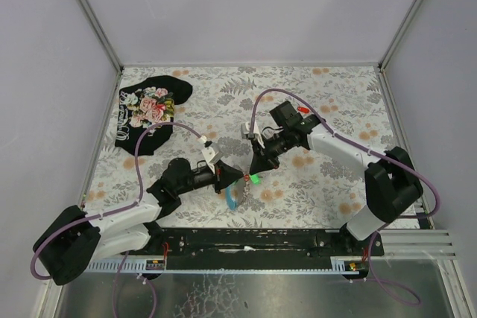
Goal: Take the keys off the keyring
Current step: Remove the key from the keyring.
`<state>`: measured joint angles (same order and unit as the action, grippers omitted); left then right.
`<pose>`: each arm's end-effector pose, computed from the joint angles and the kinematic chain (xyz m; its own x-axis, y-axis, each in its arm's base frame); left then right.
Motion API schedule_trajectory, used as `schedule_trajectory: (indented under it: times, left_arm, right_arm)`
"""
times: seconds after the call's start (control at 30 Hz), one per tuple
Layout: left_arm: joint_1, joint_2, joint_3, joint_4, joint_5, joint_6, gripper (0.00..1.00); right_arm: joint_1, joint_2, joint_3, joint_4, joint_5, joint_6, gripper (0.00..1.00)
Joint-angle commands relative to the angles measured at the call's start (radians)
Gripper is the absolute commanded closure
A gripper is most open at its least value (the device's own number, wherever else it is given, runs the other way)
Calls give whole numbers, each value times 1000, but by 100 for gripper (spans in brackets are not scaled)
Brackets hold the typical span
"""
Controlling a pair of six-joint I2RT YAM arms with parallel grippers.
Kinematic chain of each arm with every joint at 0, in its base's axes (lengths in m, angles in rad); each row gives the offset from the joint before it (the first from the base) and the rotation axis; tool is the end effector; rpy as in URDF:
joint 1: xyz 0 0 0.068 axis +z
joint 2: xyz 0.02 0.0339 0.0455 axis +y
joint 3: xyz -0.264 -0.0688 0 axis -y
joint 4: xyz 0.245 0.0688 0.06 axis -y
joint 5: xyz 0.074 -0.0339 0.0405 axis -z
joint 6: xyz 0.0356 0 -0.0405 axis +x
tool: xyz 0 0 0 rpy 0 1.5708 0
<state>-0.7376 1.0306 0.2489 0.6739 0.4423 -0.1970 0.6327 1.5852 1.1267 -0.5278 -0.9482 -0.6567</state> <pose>0.1422 -0.1498 0.1985 -0.2587 -0.0039 -0.9660 0.8893 0.3894 -0.2398 0.2428 0.2139 0.2438 -0.1015 -0.5159 -0.8506 -0.9700 -0.1385 0.1997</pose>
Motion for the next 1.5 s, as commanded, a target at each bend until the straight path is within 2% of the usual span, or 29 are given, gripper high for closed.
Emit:
schedule_trajectory:
  times: [0.0,0.3,0.53,0.73,0.83,0.9,1.1,1.3,1.47]
  left_arm:
    - [7,-33,-26,150,-23,-20,100]
    - [7,-50,-63,157,-57,-19,100]
    - [7,-41,-37,156,-72,-25,99]
    - [9,-74,-7,141,-74,-25,83]
    - [8,-89,-4,161,-82,-19,68]
    - [8,-84,0,171,-90,6,65]
    - [16,-14,26,178,-127,81,65]
    - [30,26,29,204,-77,33,70]
    - [35,-35,-7,200,-87,-17,69]
  right_arm:
    - [-31,36,41,-23,-73,54,100]
    - [-47,-26,124,-93,63,15,100]
    - [-42,-26,306,-245,188,-75,100]
    - [-15,-19,437,-374,276,-179,100]
    - [-13,-28,438,-392,281,-218,100]
    - [-12,-31,437,-410,264,-247,100]
    - [-11,-28,366,-413,243,-351,100]
    - [-9,-30,272,-372,203,-392,100]
    - [2,-56,219,-363,147,-409,100]
